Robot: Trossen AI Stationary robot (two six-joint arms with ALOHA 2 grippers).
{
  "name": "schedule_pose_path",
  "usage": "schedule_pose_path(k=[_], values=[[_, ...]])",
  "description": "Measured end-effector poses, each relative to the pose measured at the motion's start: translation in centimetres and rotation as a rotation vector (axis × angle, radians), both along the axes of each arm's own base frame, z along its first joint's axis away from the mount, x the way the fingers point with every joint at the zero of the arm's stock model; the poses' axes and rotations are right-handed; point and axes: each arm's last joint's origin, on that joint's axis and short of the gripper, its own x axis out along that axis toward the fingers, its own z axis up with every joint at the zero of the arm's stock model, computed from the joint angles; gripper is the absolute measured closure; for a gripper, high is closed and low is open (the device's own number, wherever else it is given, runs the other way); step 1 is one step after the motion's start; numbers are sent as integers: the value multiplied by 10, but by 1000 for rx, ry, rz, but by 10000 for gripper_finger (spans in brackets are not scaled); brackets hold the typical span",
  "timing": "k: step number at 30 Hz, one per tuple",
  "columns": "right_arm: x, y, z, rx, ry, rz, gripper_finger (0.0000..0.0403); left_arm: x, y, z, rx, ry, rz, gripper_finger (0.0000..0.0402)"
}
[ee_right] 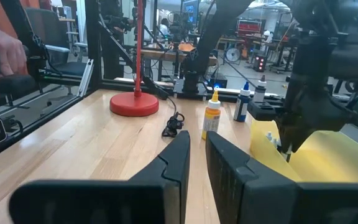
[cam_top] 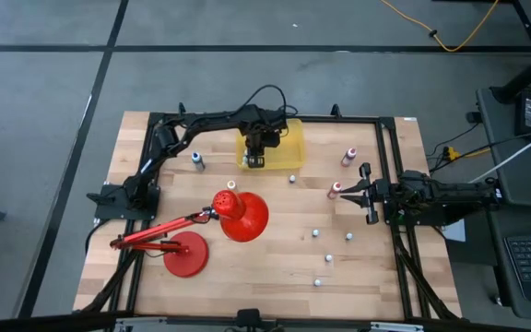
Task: Pick & Place food coloring
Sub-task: Put the blue food coloring bottle into the yellow bin, then put the purple food coloring bottle into the yellow bin
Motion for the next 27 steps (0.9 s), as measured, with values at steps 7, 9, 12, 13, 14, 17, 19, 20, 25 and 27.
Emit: schedule_pose_path(k=[7, 9, 12, 13, 14, 17, 19, 20, 25, 27], values=[[0, 0, 0, 0, 0, 0, 347, -2, 0, -1, 6, 24, 1, 336], [0, 0, 0, 0, 0, 0, 347, -3, -1, -1, 16, 42, 2, 329], [0, 0, 0, 0, -1, 0, 347, -4, 0, 0, 30, 54, 5, 318], [0, 0, 0, 0, 0, 0, 347, -4, 0, 0, 30, 56, 5, 314], [0, 0, 0, 0, 0, 0, 347, -4, 0, 1, 30, 55, 5, 311], [0, 0, 0, 0, 0, 0, 347, -3, 0, 11, 42, 32, 5, 301], [0, 0, 0, 0, 0, 0, 347, -1, 1, 20, 55, 4, 8, 293], [0, 0, 0, 0, 0, 0, 347, 0, 2, 24, 60, -10, 26, 289], [0, 0, 0, 0, 0, 0, 347, 1, 4, 51, 126, -108, 210, 263], [0, 0, 0, 0, 0, 0, 347, -2, 6, 61, 156, -132, 292, 246]])
